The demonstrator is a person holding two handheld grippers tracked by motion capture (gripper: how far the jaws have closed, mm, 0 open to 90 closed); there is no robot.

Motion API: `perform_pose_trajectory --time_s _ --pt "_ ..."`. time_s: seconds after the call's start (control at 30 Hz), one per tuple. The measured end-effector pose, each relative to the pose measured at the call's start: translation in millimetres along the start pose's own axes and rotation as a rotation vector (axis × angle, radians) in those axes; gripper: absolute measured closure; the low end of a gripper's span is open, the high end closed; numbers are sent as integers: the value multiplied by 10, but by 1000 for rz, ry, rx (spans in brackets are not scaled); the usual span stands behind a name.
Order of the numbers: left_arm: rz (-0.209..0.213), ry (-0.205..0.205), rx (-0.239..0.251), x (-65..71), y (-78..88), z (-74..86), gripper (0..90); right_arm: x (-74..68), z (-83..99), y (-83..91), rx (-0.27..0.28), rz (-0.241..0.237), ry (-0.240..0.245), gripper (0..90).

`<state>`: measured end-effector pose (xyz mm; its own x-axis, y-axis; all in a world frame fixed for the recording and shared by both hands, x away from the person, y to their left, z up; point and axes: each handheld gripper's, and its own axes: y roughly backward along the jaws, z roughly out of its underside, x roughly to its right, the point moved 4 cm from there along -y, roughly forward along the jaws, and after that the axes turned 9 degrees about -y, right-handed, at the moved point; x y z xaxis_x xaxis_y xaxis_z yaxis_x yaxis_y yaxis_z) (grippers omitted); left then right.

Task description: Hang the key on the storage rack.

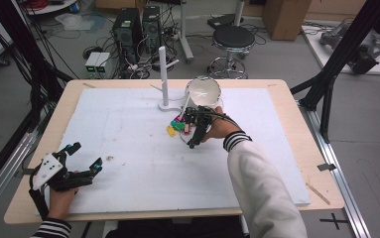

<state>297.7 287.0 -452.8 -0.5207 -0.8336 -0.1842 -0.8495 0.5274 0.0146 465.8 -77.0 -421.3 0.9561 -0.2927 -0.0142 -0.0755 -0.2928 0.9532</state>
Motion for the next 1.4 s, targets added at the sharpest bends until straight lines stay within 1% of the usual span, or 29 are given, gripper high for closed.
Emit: perform_pose_trajectory --time_s 0.07,0.1,0.13,0.23,0.3,0.37,0.4,0.43,0.5,0.53,0.57,0.6,0.7,0.73,0.77,0.83,0.87,0.9,0.93,1.0,1.03,1.07,1.1,1.17,1.4 --pt "0 -1 0 0 0 0 61 -4 4 -23 -10 -2 12 28" --pt "1 -1 0 -1 0 0 61 -9 7 -35 -17 -5 19 43" --pt "1 0 0 -1 0 0 61 -16 9 -47 -38 1 37 48" --pt "0 2 2 -1 -2 0 61 -28 11 -61 -50 -2 39 52" --pt "1 0 0 -2 0 0 61 -34 11 -79 -59 4 38 65" --pt "1 0 0 -1 0 0 61 -34 16 -104 -82 4 36 125" --pt "1 -1 0 -2 0 0 61 -34 16 -104 -82 4 36 125" --pt "0 1 0 -1 0 0 61 -36 17 -108 -90 -4 38 153" --pt "0 0 0 0 0 0 61 -45 13 -124 -98 -3 36 166" --pt "-1 0 0 0 1 0 61 -54 7 -138 -106 -10 37 199" --pt "0 0 0 0 0 0 61 -54 7 -138 -106 -10 37 199" --pt "0 0 0 0 0 0 61 -60 -1 -156 -112 -14 46 234" --pt "0 0 0 0 0 0 61 -64 -6 -164 -120 -14 48 259" --pt "1 0 0 -1 0 0 61 -60 -7 -169 -128 -16 57 283" --pt "0 0 0 0 0 0 61 -62 -8 -173 -138 -19 57 333" --pt "-1 0 0 1 1 0 61 -62 -8 -171 -152 -21 65 377" --pt "-1 0 0 0 1 0 61 -62 -8 -171 -152 -21 65 377" --pt "-1 1 0 0 0 0 61 -60 -9 -171 -164 -25 76 422" --pt "-1 0 0 0 1 0 61 -58 -9 -169 -170 -13 83 435" --pt "-1 1 0 0 0 0 61 -60 -9 -172 -180 -10 86 464" --pt "-1 0 0 0 1 0 61 -60 -9 -172 -180 -10 86 464" --pt "-1 1 0 0 0 0 61 -57 -12 -177 -180 -9 99 477" --pt "-1 0 0 0 1 0 61 -63 -14 -174 -185 4 94 491" --pt "-1 0 0 0 0 0 61 -65 -22 -174 -191 -4 99 525" --pt "-1 0 0 1 1 0 61 -70 -20 -185 -210 -1 119 594"
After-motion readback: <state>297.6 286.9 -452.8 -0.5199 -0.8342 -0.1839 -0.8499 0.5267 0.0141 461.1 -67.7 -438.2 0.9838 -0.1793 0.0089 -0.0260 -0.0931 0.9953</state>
